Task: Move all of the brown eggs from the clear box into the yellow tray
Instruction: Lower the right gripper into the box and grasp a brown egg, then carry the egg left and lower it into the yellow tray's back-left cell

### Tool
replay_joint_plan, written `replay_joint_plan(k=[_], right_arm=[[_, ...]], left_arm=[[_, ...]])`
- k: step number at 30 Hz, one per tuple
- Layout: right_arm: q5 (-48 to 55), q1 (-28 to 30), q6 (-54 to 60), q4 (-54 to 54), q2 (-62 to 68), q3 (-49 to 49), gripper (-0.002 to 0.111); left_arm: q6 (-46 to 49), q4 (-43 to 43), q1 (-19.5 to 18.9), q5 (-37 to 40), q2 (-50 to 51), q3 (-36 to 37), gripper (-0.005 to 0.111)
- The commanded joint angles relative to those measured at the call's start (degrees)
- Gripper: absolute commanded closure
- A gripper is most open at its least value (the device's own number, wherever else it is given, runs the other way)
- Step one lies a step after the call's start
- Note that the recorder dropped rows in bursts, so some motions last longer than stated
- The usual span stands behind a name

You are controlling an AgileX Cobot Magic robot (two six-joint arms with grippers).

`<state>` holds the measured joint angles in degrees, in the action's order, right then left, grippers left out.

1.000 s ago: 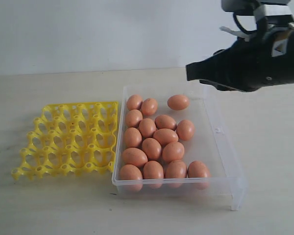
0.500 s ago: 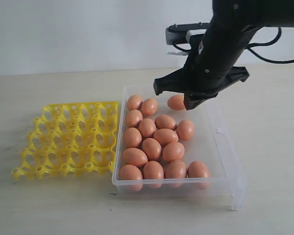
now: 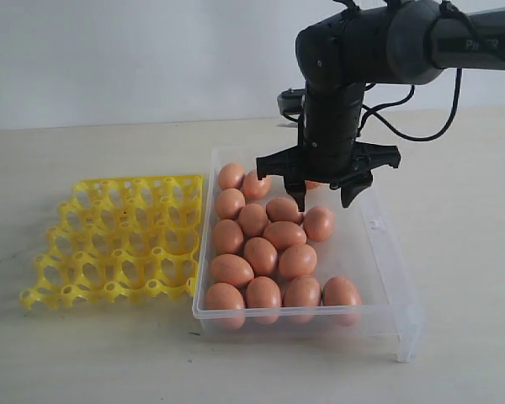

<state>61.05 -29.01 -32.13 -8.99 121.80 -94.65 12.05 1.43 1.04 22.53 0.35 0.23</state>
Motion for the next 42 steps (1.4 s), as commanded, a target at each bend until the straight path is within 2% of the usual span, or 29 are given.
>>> replay_joint_plan(k=[1,14,17,20,22,28,32,36,42], right_arm=[[0.03,0.83,-0.49,-1.73,1.60,-0.57,0.050],[-4.28,0.96,0.24,0.00,5.68,-0.72,0.052],[-4.01,0.96,1.15,0.59,6.84,-1.81,0.063],[-3.90,0.96,1.15,1.01,7.10,-2.44,0.086],[-3.63,0.96,2.26,0.90,6.77,-2.42,0.105],[-3.68,0.96,9.11,-0.54,3.09,-2.42,0.108],[-17.74,0.05,18.59,3.74,-1.87,-1.51,0.108],[-39.67,-2.40,31.18,12.92,-4.45,0.80,0.108],[-61.05,-7.09,34.23,12.92,-1.19,0.92,0.108]], left_arm=[[-0.28,0.00,0.11,-0.26,-0.35,-0.23,0.107],[-0.28,0.00,0.11,-0.26,-0.35,-0.23,0.107],[-0.28,0.00,0.11,-0.26,-0.35,-0.23,0.107],[-0.28,0.00,0.11,-0.26,-0.35,-0.23,0.107],[-0.28,0.00,0.11,-0.26,-0.35,-0.23,0.107],[-0.28,0.00,0.11,-0.26,-0.35,-0.23,0.107],[-0.28,0.00,0.11,-0.26,-0.35,-0.23,0.107],[-0.28,0.00,0.11,-0.26,-0.35,-0.23,0.107],[-0.28,0.00,0.11,-0.26,-0.35,-0.23,0.107]])
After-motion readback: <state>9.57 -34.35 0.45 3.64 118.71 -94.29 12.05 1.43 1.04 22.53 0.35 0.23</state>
